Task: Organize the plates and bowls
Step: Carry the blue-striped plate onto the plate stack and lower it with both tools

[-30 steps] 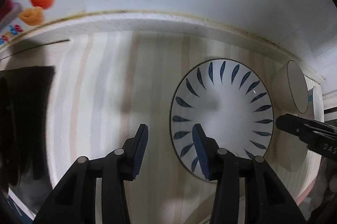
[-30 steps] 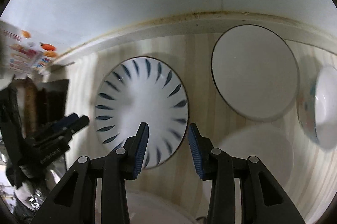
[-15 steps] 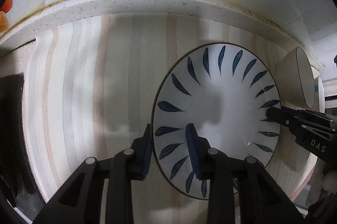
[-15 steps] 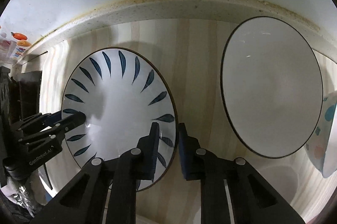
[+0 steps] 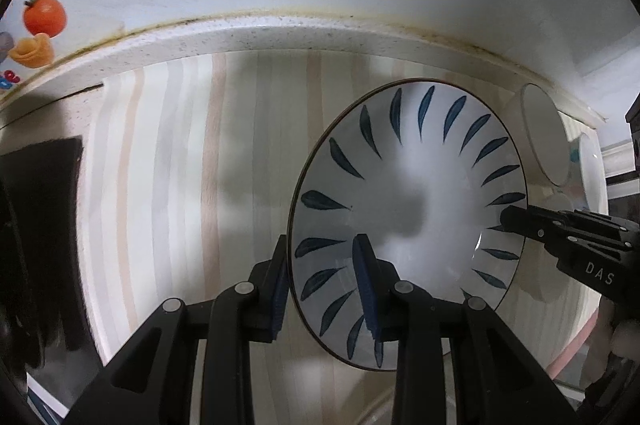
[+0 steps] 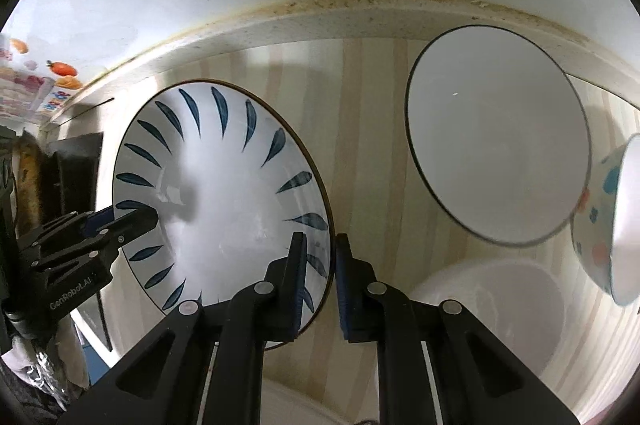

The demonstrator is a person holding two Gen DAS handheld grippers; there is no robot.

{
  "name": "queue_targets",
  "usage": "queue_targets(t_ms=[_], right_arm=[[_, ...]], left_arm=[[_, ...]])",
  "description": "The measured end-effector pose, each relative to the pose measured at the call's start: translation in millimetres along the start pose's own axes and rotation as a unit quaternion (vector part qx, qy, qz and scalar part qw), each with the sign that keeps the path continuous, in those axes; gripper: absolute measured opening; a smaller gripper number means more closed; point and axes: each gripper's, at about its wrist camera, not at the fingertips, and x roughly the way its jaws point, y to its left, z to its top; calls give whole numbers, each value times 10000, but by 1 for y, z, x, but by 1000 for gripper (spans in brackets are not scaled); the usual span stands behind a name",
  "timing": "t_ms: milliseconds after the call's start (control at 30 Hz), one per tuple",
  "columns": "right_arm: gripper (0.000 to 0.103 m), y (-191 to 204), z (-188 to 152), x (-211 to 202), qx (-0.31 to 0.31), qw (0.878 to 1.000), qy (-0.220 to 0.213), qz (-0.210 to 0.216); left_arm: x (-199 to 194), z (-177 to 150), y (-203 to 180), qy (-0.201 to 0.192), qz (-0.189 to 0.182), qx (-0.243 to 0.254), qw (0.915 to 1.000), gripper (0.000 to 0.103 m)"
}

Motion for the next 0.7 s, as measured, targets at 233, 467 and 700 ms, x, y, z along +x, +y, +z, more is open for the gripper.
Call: queue_targets(t_ms=[233, 467, 700], right_arm=[[15, 9, -26, -42, -77, 9996, -194, 185], [15, 15, -77, -80, -140, 9989, -296, 344], [15, 13, -137, -88, -184, 9988, -161, 427]], left_arm=[[-43, -27, -8, -170, -11, 61, 9998, 28], [-67, -74, -22, -239, -137, -14, 9996, 28], [-80, -124, -40, -179, -150, 2, 9997, 28]])
